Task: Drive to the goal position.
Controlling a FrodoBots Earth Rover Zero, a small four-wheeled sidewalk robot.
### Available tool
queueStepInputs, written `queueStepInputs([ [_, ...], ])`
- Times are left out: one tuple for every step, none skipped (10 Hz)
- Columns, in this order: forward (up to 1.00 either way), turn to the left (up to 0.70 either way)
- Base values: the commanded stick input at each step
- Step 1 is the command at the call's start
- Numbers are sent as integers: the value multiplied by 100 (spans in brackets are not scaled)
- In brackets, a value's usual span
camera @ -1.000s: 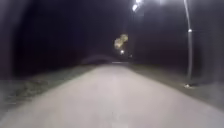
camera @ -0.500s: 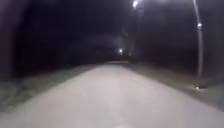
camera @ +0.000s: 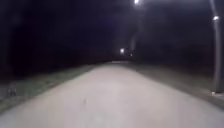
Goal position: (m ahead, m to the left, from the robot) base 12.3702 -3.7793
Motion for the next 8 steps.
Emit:
queueStepInputs([
  [100,2],
  [100,2],
  [100,2],
  [100,2],
  [100,2],
  [100,2],
  [100,2],
  [100,2],
])
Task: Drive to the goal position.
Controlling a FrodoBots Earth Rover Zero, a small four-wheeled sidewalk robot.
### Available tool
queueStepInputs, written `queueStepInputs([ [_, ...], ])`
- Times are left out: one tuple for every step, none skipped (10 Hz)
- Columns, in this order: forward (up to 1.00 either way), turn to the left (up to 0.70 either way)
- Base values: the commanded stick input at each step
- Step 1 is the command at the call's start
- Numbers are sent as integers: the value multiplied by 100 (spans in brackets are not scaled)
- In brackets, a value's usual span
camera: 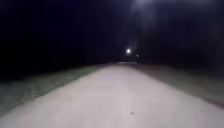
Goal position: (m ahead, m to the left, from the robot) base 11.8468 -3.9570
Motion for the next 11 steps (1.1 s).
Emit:
queueStepInputs([
  [100,2],
  [100,2],
  [100,1],
  [100,0],
  [100,0],
  [100,-1],
  [100,-3],
  [100,-3],
  [100,-3],
  [100,-3],
  [100,-3],
])
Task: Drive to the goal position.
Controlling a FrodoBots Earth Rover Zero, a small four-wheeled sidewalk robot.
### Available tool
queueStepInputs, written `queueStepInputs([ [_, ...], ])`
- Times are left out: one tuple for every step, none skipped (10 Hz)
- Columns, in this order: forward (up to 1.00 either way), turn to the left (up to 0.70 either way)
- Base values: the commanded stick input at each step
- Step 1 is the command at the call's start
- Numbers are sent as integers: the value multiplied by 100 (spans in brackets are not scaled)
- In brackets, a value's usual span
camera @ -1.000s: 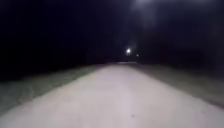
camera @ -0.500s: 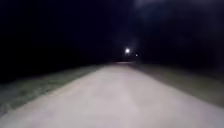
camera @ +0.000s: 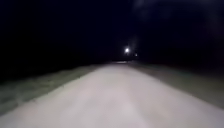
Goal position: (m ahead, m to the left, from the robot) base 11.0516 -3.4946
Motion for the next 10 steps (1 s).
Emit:
queueStepInputs([
  [100,-3],
  [100,-3],
  [100,-1],
  [100,0],
  [100,0],
  [100,0],
  [100,0],
  [100,0],
  [100,0],
  [100,0],
])
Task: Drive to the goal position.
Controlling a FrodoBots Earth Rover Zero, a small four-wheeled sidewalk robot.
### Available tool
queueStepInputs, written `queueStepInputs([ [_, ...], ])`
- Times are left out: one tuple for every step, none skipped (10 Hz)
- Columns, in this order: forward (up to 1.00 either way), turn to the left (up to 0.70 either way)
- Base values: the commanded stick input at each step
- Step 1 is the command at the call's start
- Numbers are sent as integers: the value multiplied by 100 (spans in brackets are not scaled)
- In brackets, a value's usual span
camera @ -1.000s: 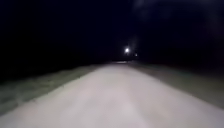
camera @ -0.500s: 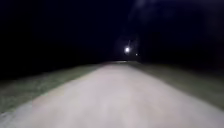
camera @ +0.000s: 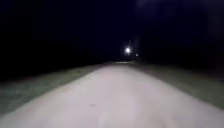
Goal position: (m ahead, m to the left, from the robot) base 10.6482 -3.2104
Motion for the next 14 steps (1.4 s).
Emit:
queueStepInputs([
  [100,0],
  [100,-2],
  [100,-3],
  [100,-4],
  [100,0],
  [100,-1],
  [100,-5],
  [100,-27],
  [100,-32],
  [100,-32],
  [100,-15],
  [100,0],
  [100,0],
  [100,0],
])
